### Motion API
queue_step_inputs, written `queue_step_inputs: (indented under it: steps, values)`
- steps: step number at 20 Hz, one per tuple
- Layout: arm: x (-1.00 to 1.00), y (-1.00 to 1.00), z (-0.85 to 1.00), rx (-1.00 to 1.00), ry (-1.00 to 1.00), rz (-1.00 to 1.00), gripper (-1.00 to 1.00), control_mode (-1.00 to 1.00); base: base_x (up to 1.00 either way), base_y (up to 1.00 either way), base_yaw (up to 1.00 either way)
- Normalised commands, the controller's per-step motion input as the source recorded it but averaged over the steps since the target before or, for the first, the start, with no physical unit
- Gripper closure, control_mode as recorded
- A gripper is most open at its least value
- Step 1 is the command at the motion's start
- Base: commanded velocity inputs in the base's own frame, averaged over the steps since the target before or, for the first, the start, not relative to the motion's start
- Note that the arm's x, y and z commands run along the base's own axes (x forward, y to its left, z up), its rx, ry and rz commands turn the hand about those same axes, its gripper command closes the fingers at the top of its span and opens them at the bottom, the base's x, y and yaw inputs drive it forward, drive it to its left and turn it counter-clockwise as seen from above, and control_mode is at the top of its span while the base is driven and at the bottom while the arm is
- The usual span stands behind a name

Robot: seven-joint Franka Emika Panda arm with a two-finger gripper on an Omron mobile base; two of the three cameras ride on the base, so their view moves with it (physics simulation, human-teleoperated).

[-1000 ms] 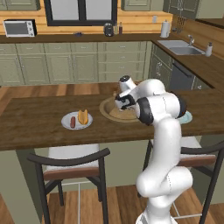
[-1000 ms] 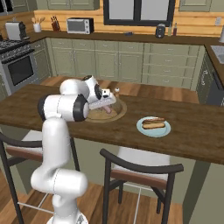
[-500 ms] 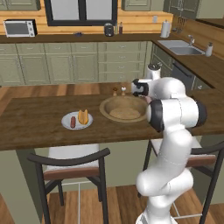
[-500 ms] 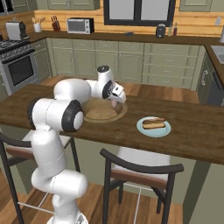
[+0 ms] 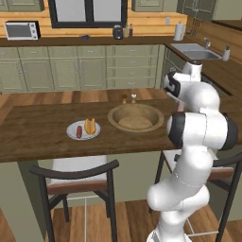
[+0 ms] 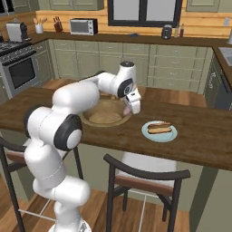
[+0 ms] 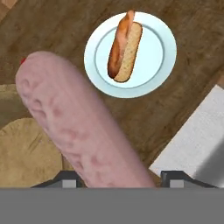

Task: Place one bun and one sausage from the bowl on each plate.

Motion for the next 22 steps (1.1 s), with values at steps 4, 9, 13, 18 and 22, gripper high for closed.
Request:
queue_step_inputs:
  steps: [4, 9, 13, 18, 22]
  values:
    - [-0.26, -0.67, -0.10, 0.08, 0.36, -0.71, 1.00, -1.00, 0.00, 0.00, 0.00]
    - [-0.26, -0.69, -0.38, 0.04, 0.22, -0.72, 1.00, -1.00, 0.00, 0.00, 0.00]
    - [-0.21, -0.82, -0.63, 0.03, 0.02, -0.68, 1.00, -1.00, 0.00, 0.00, 0.00]
    - [0.09, -0.61, -0.64, 0.01, -0.11, -0.36, 1.00, -1.00, 0.00, 0.00, 0.00]
    - [0.36, -0.07, -0.44, 0.00, -0.31, -0.12, 1.00, -1.00, 0.00, 0.00, 0.00]
